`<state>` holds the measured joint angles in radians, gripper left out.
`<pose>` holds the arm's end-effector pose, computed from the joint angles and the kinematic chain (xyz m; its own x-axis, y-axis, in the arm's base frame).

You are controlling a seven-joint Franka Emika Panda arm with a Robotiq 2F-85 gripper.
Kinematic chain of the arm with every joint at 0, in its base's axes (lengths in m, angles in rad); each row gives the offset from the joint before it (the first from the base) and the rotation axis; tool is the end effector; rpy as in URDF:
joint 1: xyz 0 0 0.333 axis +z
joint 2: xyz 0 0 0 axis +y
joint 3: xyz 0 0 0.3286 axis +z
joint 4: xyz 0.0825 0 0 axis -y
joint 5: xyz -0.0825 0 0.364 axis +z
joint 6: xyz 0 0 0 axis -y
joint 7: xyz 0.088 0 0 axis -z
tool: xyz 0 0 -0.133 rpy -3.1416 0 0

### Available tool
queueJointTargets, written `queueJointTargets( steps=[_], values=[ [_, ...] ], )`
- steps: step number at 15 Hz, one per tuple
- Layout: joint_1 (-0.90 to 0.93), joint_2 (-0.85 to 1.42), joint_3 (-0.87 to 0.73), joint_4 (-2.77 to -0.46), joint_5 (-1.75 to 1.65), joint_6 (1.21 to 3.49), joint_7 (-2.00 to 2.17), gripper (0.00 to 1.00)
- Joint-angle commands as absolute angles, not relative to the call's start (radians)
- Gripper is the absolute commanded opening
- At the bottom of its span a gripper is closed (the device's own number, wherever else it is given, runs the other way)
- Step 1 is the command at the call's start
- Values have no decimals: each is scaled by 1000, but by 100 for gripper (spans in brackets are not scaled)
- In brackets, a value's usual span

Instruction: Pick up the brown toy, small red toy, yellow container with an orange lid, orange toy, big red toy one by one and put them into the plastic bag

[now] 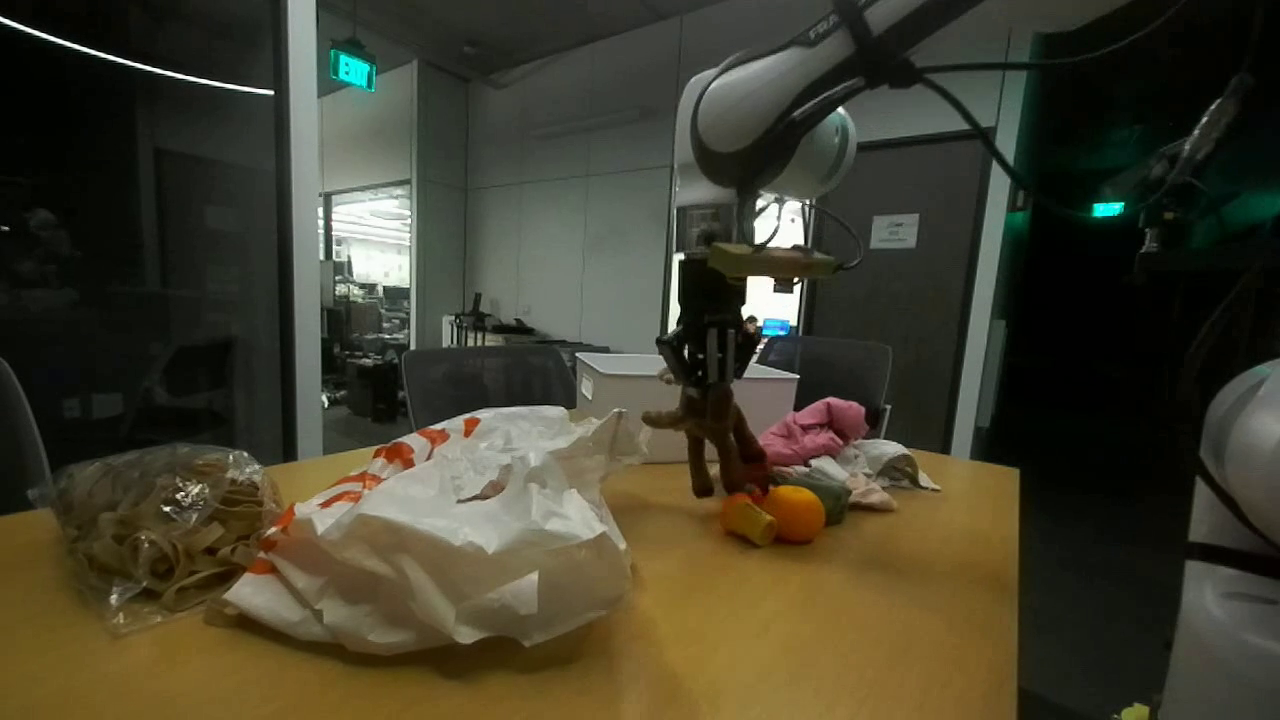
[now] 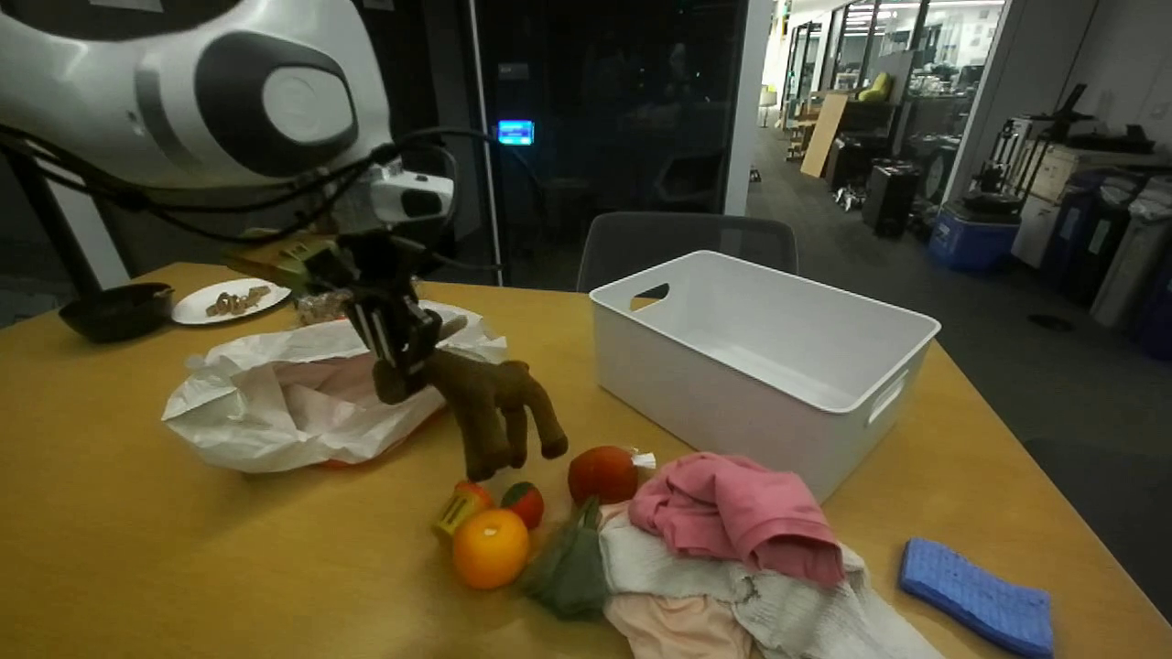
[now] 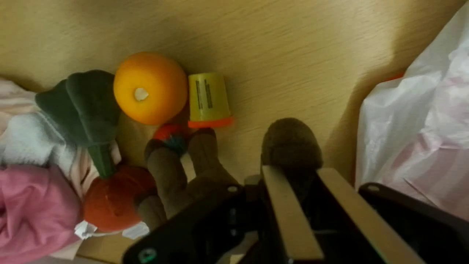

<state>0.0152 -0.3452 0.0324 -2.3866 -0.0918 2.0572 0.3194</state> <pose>0.4184 0.0134 0.4473 0.9729 -0.2273 0.0418 -0.2302 -0.9695 0.0837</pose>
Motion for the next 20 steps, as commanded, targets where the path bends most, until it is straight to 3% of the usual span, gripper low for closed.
queueJointTargets(
  steps=[1, 13, 20],
  values=[
    [49, -498, 47, -2425, -48, 2052, 181, 11],
    [295, -463, 103, -2358, 179, 2023, -242, 11],
    [310, -265, 57, -2281, 263, 2027, -491, 11]
  ],
)
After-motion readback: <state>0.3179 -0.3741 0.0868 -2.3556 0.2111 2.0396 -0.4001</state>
